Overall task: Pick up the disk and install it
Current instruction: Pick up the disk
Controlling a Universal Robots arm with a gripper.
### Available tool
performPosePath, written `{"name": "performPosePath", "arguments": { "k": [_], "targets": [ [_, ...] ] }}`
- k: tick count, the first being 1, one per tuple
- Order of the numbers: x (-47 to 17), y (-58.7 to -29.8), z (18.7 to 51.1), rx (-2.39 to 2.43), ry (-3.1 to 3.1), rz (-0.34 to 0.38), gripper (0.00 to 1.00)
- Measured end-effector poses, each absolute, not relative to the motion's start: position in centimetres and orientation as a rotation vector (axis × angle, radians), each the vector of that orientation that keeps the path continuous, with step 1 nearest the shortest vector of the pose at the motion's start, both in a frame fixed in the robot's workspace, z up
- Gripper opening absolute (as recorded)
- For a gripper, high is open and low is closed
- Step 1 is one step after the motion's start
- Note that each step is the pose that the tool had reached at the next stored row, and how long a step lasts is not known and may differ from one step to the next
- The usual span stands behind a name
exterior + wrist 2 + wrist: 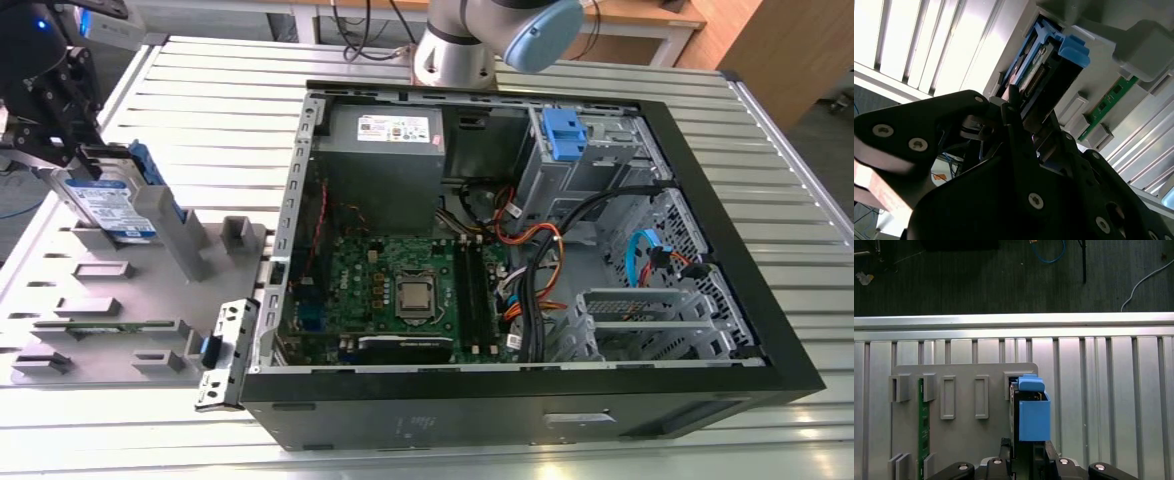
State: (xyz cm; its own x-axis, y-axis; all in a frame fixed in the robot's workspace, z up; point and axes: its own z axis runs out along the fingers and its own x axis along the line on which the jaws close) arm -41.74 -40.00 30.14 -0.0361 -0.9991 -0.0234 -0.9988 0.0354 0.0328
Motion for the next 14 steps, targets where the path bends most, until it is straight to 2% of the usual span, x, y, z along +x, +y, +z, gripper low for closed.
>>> {"name": "performPosePath", "arguments": {
  "k": [14],
  "targets": [
    [-41.74,-40.00,30.93,2.177,-2.256,-0.063,0.35]
  ]
}}
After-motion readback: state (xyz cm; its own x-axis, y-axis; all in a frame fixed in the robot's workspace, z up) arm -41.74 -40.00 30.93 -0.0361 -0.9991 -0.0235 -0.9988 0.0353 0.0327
